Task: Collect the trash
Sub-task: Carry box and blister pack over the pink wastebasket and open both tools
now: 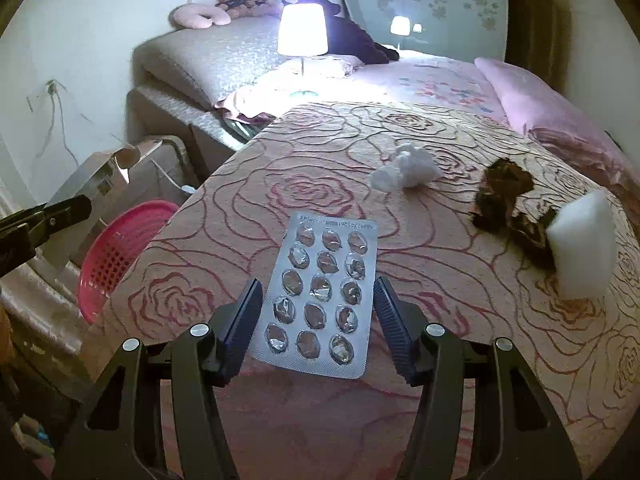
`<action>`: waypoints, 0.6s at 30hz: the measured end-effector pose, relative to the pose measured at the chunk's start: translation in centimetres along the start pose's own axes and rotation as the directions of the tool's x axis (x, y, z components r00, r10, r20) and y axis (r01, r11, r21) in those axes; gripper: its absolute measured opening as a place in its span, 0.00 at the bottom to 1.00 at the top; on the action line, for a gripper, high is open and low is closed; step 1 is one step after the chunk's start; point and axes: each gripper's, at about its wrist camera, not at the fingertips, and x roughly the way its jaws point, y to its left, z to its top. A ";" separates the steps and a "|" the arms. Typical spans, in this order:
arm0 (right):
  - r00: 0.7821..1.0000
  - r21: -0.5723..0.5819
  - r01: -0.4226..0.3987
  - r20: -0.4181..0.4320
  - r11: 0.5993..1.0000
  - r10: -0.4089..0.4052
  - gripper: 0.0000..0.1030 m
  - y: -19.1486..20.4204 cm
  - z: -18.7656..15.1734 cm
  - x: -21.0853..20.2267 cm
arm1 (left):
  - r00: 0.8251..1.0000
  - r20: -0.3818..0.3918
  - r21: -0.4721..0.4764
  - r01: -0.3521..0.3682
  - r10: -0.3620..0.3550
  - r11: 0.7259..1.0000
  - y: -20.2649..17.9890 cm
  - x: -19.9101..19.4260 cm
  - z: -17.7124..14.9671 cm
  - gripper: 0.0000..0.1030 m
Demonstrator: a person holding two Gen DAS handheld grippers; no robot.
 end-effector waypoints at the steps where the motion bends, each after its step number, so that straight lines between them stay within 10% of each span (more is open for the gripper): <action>1: 1.000 -0.008 -0.005 -0.001 1.000 0.004 0.54 0.3 0.1 0.1 | 1.000 -0.004 -0.004 -0.014 0.014 1.000 0.4 0.0 -0.1 0.30; 18: 0.994 -0.154 -0.111 -0.019 0.982 0.110 0.54 8.0 3.3 2.1 | 0.991 -0.076 -0.100 -0.116 0.109 0.988 5.9 1.0 -2.7 0.30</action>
